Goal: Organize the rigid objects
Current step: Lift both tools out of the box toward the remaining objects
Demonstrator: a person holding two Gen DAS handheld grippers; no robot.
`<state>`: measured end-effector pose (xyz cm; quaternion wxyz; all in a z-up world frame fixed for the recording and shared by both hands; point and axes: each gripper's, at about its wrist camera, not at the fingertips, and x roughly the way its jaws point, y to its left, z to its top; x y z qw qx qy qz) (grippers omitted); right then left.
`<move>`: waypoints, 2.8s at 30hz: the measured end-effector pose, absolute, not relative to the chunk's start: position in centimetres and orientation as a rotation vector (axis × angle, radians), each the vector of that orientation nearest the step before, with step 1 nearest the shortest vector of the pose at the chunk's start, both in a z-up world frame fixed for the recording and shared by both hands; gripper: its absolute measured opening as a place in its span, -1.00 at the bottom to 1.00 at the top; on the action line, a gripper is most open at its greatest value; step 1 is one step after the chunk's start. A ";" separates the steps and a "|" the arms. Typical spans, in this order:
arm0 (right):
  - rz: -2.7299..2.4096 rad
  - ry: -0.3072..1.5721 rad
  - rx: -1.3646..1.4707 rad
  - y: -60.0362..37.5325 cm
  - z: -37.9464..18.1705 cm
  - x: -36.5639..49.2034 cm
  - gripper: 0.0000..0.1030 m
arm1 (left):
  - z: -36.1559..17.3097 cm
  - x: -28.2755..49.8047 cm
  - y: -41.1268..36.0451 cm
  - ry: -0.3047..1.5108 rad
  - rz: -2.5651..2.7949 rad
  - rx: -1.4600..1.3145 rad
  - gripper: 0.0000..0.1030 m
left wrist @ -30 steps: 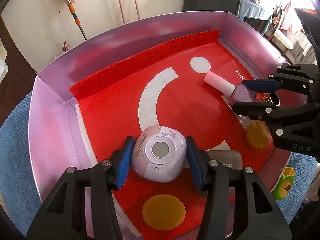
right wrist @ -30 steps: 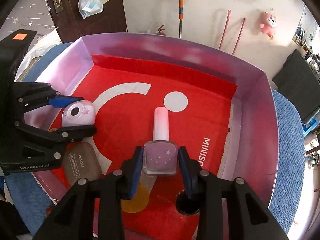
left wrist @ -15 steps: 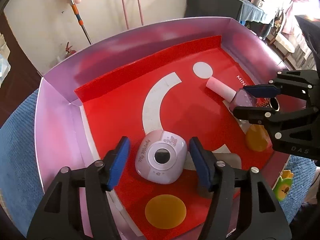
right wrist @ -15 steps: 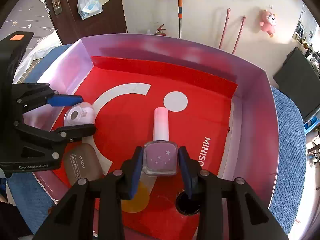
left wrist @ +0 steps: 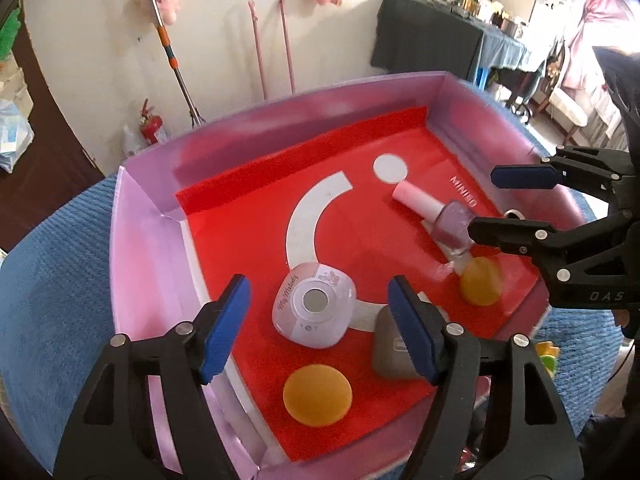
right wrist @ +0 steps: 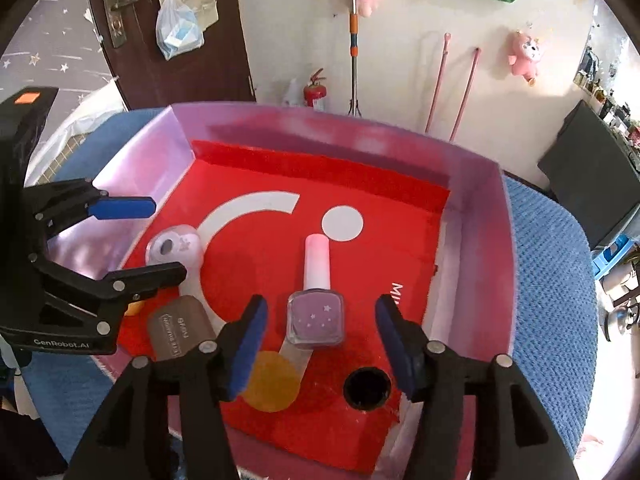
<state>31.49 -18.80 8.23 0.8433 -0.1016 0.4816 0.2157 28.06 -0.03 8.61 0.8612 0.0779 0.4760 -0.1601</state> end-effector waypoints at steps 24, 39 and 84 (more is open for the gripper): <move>0.434 0.659 -0.105 -22.5 17.6 15.9 1.00 | 15.0 13.5 0.9 0.637 -0.262 0.017 0.76; 0.359 0.578 -0.002 -24.0 12.7 6.8 1.00 | 11.0 6.2 0.4 0.573 -0.179 0.011 0.88; 0.377 0.736 0.026 -22.0 4.5 9.1 1.00 | 5.2 9.4 2.4 0.839 -0.176 0.026 0.89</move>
